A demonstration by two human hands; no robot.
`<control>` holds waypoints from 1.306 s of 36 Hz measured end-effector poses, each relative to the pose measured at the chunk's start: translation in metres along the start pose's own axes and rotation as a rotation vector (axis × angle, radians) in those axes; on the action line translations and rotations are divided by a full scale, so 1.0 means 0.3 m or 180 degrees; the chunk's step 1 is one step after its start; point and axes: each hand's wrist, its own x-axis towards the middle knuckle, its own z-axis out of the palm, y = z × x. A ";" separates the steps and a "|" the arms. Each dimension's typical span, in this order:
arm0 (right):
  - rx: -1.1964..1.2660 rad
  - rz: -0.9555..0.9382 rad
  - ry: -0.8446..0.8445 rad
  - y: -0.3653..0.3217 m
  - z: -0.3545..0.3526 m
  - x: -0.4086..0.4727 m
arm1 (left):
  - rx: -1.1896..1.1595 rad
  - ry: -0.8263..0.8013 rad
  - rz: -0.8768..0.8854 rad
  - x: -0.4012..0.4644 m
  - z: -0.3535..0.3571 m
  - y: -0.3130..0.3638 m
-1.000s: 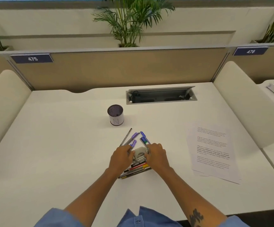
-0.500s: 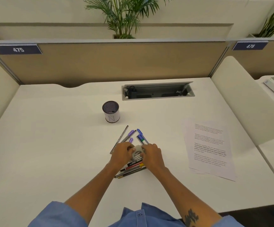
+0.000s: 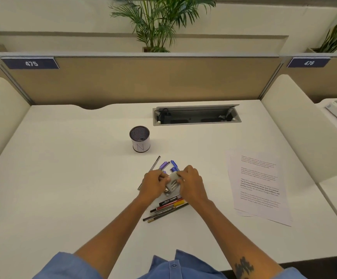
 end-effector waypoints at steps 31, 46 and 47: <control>0.0391 0.0162 -0.0363 0.481 -0.122 -0.083 | -0.1632 -0.0696 -0.1255 -0.118 0.468 0.273; 0.0235 0.0280 0.0131 0.442 -0.123 -0.097 | -0.0524 -0.0022 -0.0609 -0.152 0.432 0.248; 0.0318 0.0324 0.0215 0.413 -0.124 -0.094 | -0.0251 0.0085 -0.0357 -0.161 0.410 0.233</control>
